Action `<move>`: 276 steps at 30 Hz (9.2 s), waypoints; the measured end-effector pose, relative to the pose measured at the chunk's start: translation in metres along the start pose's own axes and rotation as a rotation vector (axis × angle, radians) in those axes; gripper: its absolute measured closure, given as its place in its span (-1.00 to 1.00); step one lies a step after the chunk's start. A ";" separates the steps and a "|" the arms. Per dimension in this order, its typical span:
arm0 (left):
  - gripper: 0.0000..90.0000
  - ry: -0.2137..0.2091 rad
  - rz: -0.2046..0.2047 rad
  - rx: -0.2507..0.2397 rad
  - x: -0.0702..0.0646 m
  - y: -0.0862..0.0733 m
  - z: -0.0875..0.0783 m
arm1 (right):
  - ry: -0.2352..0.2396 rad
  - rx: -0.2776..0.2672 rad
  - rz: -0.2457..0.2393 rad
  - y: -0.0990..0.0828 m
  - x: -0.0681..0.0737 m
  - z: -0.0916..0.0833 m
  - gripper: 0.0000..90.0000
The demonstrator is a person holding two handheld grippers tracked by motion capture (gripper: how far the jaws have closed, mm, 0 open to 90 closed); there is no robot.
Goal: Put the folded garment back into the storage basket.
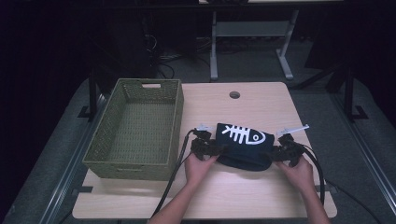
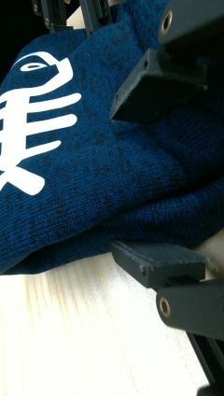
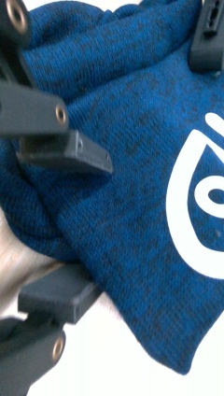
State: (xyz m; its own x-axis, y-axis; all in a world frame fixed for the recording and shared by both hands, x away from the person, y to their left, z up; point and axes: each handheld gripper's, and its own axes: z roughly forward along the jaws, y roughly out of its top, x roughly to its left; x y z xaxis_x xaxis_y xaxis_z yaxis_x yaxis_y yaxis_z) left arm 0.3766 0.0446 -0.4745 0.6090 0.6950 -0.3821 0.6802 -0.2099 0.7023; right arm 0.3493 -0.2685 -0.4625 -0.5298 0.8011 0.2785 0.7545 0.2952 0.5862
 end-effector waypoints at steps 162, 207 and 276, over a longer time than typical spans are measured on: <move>0.54 -0.020 0.052 -0.189 0.055 0.044 -0.245 | 0.340 -0.249 -0.094 0.139 0.160 -0.023 0.62; 0.48 0.104 -0.058 -0.199 0.120 0.016 -0.300 | 0.393 -0.204 -0.120 0.181 0.222 0.052 0.62; 0.17 0.283 -0.162 -0.143 0.177 -0.012 -0.318 | 0.237 -0.172 -0.163 0.191 0.260 0.111 -0.02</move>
State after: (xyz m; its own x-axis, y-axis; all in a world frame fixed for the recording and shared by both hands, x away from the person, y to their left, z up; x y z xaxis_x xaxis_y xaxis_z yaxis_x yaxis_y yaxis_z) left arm 0.3463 0.3889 -0.3593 0.3468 0.8787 -0.3281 0.6825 0.0035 0.7309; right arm 0.3991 0.0537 -0.3630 -0.7290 0.6011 0.3274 0.5863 0.3013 0.7520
